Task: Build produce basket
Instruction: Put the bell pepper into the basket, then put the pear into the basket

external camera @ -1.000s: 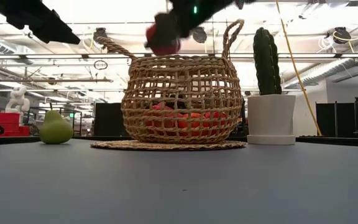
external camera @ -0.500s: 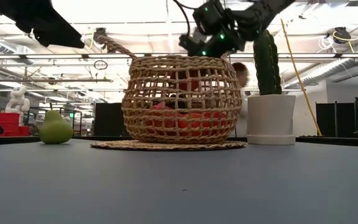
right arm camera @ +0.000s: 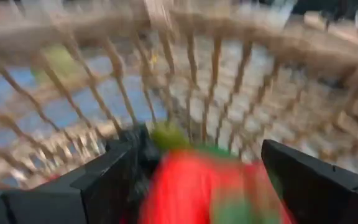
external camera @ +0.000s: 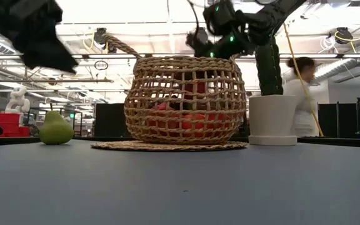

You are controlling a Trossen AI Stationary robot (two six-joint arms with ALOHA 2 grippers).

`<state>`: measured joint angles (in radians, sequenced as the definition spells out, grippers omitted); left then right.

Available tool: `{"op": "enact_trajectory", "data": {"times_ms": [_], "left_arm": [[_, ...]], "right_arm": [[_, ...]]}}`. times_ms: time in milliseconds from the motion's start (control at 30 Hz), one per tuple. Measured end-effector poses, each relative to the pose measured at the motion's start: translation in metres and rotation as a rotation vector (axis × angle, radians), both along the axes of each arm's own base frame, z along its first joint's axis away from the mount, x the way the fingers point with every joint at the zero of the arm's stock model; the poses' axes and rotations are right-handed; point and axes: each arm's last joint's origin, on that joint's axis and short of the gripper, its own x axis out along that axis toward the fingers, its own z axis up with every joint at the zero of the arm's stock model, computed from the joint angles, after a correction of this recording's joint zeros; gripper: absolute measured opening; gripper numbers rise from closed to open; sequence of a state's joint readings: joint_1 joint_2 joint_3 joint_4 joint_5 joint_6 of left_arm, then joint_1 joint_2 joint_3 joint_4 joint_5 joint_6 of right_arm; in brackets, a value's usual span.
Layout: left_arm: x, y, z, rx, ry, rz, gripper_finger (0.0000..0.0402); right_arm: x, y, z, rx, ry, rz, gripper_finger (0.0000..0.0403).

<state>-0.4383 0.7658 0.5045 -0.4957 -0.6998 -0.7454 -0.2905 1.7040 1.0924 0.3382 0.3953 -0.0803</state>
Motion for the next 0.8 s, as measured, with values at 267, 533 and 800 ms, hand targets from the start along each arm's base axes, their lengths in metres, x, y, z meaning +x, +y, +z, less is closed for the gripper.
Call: {"op": "enact_trajectory", "data": {"times_ms": [267,533,800], "left_arm": [[-0.015,0.006,-0.046,-0.058,0.03,0.174,0.0191],[-0.018,0.008,-0.058,-0.116,0.057,0.192,0.0191],[-0.018,0.008,-0.058,-0.117,0.064,0.184,0.0191]], "right_arm": [[-0.002,0.033,0.043,-0.138,-0.145,0.088,0.034],[0.001,0.081,0.067,-0.291,-0.226,0.281,0.0341],[0.005,0.114,0.075,-0.217,-0.36,0.629,0.0341]]}}
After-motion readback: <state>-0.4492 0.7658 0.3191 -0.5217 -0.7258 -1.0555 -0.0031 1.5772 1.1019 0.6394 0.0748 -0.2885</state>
